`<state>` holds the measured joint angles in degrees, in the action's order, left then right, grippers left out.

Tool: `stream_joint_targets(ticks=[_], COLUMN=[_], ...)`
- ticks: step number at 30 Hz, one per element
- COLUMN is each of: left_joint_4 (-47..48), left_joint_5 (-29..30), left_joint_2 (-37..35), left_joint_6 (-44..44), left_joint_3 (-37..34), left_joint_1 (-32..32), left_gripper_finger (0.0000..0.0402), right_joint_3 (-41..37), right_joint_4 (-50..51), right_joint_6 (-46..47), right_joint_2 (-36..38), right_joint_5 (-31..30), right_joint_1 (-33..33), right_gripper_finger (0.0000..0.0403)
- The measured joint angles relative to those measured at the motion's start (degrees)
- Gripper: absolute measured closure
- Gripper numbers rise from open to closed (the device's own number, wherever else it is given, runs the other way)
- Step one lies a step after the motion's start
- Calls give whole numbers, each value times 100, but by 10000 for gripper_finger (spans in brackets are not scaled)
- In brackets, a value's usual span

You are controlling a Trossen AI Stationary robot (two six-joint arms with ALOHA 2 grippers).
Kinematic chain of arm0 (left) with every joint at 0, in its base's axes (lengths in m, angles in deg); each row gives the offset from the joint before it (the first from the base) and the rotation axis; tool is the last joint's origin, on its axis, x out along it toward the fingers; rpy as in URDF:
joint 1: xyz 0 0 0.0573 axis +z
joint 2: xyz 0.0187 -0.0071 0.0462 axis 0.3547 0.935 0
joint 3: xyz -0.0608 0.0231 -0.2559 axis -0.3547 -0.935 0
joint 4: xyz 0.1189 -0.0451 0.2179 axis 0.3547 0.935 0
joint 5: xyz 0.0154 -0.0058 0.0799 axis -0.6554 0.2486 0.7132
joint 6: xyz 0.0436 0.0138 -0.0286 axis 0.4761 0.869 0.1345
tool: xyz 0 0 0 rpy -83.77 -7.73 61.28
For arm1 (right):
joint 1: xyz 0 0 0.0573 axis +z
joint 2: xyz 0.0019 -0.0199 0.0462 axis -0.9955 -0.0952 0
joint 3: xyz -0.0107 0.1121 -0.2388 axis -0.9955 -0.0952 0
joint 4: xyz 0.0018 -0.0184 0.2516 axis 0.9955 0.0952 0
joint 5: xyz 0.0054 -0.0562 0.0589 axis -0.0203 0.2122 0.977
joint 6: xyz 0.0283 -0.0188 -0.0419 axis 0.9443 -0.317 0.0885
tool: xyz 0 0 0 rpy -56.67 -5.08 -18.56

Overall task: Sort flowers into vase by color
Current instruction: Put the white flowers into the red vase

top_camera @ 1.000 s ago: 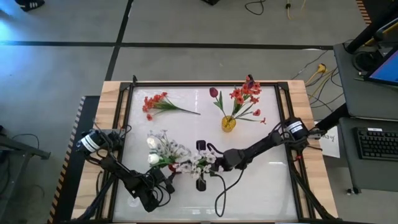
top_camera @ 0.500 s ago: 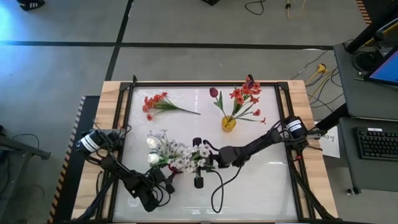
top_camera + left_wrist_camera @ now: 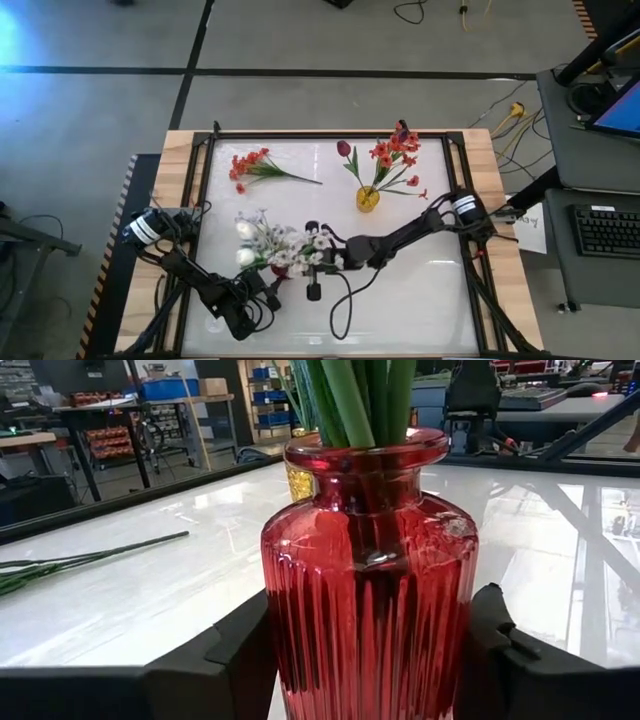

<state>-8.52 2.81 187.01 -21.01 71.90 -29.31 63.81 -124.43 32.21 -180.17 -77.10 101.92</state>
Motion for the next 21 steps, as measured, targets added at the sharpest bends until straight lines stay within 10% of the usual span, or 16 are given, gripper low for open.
stream_joint_targets(ticks=[21], left_joint_4=[-35], left_joint_5=[-8], left_joint_2=[4], left_joint_6=[18], left_joint_3=[-67], left_joint_1=[-17], left_gripper_finger=[203], right_joint_3=[524], right_joint_4=[2090], right_joint_6=[420], right_joint_2=[-95], right_joint_5=[-47], right_joint_1=[-93], right_gripper_finger=[385])
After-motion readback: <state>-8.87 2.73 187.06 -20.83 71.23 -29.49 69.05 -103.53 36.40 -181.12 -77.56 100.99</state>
